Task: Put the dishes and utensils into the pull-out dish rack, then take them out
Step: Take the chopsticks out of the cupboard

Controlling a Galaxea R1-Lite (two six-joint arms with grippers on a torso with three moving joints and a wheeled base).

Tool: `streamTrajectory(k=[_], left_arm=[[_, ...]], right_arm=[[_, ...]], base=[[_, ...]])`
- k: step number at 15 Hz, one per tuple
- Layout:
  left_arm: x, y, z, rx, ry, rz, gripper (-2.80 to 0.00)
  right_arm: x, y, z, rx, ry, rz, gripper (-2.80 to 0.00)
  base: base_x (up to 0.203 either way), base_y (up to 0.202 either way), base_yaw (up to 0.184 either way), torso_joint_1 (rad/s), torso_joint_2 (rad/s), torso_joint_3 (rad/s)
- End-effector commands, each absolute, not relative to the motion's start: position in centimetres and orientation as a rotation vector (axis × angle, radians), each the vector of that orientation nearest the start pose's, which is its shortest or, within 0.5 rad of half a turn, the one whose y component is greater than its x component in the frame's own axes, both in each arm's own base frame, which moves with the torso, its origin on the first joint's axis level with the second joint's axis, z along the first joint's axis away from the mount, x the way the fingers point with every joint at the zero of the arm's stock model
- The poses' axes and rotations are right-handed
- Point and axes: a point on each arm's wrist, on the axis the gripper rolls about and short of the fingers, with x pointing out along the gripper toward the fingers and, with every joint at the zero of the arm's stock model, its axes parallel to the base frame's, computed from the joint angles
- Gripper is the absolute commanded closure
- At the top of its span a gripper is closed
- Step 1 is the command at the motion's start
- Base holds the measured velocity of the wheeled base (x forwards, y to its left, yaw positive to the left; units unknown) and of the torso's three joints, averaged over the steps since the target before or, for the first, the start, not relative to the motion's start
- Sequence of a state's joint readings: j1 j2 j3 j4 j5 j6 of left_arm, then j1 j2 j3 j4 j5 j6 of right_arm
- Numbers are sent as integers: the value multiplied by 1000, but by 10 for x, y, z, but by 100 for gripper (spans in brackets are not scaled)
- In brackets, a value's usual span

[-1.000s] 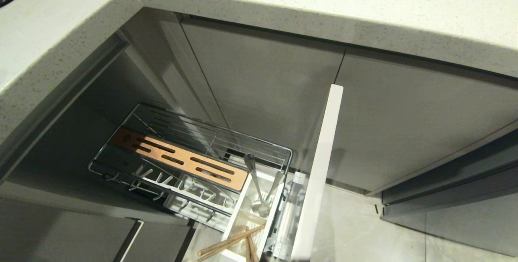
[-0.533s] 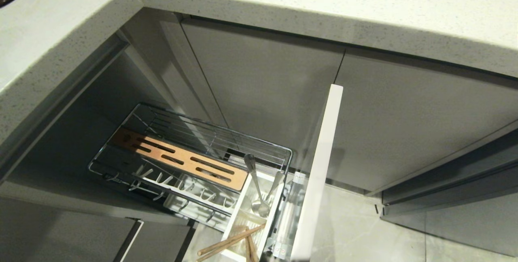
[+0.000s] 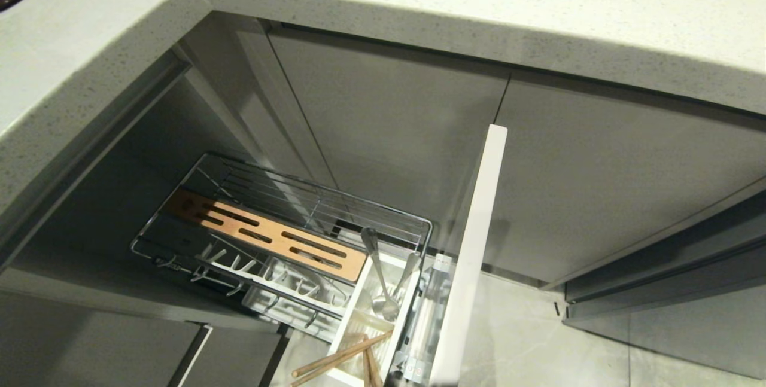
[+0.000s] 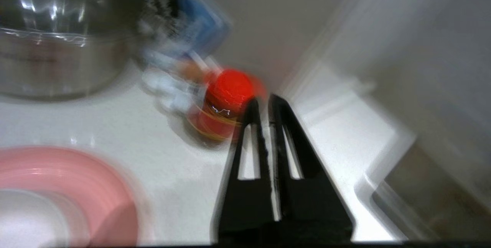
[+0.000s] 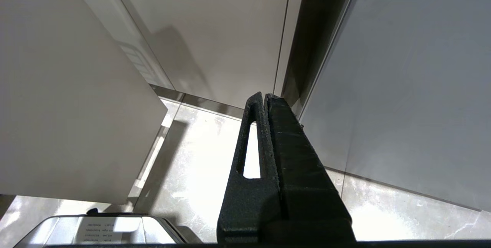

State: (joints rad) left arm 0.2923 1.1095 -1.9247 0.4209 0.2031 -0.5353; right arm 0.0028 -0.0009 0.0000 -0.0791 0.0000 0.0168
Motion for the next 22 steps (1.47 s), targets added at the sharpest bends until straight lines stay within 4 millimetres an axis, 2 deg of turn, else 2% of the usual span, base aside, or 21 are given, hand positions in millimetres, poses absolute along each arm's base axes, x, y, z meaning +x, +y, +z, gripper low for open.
streamTrajectory(k=[1,3,5,8,9,12,16,19,22], left_arm=[[22,7,485,-581,-472,190,0],[40,4,475,-659,-332,65,0],[70,-8,459,-679,-131,-47,0],[109,-42,432,-583,180,-194,0],[115,-55,423,-544,283,-238,0],[125,-93,390,-382,594,-327,0],[120,-110,372,-244,785,-356,0],[129,-130,346,-80,1027,-280,0],[139,-140,324,-15,1187,-188,-2]], right_arm=[[-21,0,76,17,-53,3,0],[-21,0,76,17,-54,4,0],[-21,0,76,17,-54,4,0],[-21,0,76,17,-54,4,0],[-21,0,76,17,-54,4,0],[-21,0,76,17,-54,4,0],[-21,0,76,17,-53,4,0],[-21,0,76,17,-54,4,0],[-21,0,76,17,-54,4,0]], base=[[0,0,0,0,0,0],[0,0,0,0,0,0],[0,0,0,0,0,0],[0,0,0,0,0,0],[0,0,0,0,0,0],[0,0,0,0,0,0],[0,0,0,0,0,0],[0,0,0,0,0,0],[0,0,0,0,0,0]])
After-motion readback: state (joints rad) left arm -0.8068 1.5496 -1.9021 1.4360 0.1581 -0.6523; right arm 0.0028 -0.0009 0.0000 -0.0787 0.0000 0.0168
